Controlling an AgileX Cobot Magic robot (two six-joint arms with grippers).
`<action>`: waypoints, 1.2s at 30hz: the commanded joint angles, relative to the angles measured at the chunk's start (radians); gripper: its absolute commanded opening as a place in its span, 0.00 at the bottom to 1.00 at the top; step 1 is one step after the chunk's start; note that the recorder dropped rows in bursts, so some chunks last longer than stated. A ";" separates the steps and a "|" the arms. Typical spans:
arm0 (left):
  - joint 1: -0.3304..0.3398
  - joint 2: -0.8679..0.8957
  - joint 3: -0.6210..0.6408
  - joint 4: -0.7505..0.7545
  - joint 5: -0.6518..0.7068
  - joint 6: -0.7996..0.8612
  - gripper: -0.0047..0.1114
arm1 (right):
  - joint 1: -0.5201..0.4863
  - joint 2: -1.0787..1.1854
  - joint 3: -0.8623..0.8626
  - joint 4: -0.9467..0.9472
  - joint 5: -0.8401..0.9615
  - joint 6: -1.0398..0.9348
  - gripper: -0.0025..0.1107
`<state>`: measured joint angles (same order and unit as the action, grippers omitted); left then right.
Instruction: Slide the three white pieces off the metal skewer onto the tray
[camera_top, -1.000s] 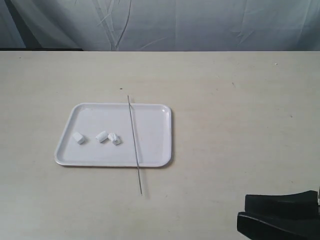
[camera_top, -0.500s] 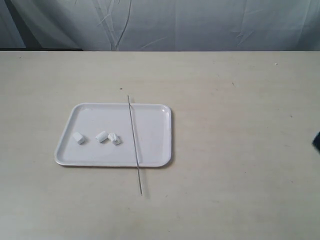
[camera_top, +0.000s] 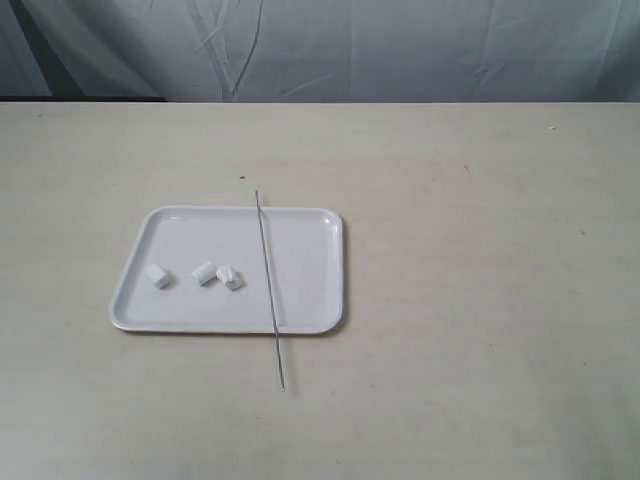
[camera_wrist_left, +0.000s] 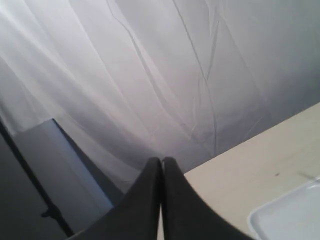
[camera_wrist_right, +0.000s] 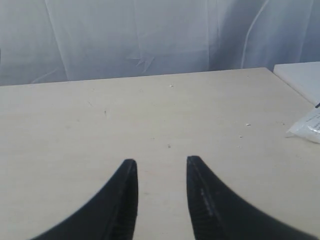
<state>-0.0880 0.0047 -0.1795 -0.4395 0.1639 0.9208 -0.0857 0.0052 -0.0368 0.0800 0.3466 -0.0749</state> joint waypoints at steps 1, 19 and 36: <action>0.062 -0.005 0.002 0.038 -0.008 -0.002 0.04 | -0.002 -0.005 0.027 -0.072 -0.019 0.052 0.31; 0.196 -0.005 0.154 0.263 0.145 -0.734 0.04 | 0.038 -0.005 0.037 -0.100 0.014 0.052 0.31; 0.196 -0.005 0.179 0.206 0.179 -0.738 0.04 | 0.038 -0.005 0.037 -0.095 0.014 0.049 0.31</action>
<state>0.1075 0.0047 -0.0044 -0.2100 0.3222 0.1900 -0.0493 0.0052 -0.0023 -0.0131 0.3626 -0.0230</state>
